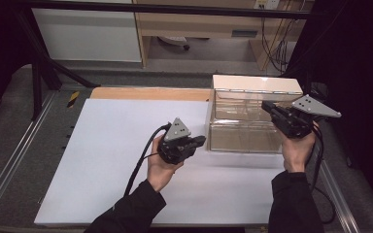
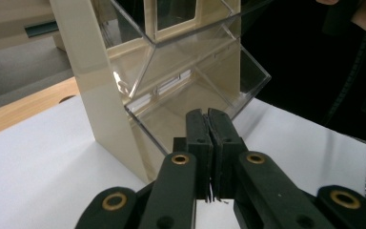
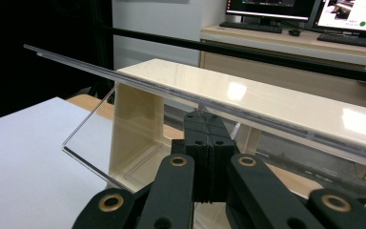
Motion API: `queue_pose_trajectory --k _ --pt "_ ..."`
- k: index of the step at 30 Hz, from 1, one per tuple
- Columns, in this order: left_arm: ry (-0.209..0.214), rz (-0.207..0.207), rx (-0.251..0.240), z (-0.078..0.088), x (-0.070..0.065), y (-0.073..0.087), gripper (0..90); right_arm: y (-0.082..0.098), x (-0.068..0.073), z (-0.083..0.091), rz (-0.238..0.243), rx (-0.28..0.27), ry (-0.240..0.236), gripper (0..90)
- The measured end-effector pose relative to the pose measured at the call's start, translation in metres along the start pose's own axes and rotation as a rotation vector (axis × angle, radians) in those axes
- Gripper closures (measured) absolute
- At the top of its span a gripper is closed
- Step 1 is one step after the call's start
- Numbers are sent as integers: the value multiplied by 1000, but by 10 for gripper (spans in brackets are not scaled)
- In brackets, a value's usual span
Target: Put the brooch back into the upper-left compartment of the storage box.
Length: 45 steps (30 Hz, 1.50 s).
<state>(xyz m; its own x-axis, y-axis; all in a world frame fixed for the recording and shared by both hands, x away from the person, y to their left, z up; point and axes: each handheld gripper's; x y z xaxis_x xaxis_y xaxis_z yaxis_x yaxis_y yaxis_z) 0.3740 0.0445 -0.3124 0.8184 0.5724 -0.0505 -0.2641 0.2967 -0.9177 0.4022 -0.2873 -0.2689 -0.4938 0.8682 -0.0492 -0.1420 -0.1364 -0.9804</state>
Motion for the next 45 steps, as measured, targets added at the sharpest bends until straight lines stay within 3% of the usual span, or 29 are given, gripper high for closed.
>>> queue_pose_trajectory --k 15,27,45 --pt "1 3 -46 -11 -2 -25 880 0 0 0 0 -1 -2 900" --pt "-9 27 -59 -25 4 -37 880 0 -1 0 4 3 -2 900" --pt "-45 24 -74 -45 8 -56 880 0 0 -1 4 6 -6 900"
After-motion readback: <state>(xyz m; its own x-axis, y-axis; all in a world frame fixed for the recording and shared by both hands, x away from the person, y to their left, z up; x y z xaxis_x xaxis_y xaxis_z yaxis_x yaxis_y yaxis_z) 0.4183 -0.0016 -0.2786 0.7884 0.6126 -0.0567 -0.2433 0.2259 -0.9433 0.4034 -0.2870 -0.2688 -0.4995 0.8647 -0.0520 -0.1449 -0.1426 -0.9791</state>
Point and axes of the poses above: each handheld gripper's, and its own axes: z roughly backward along the jaws, y roughly out of its underside, x roughly to its left
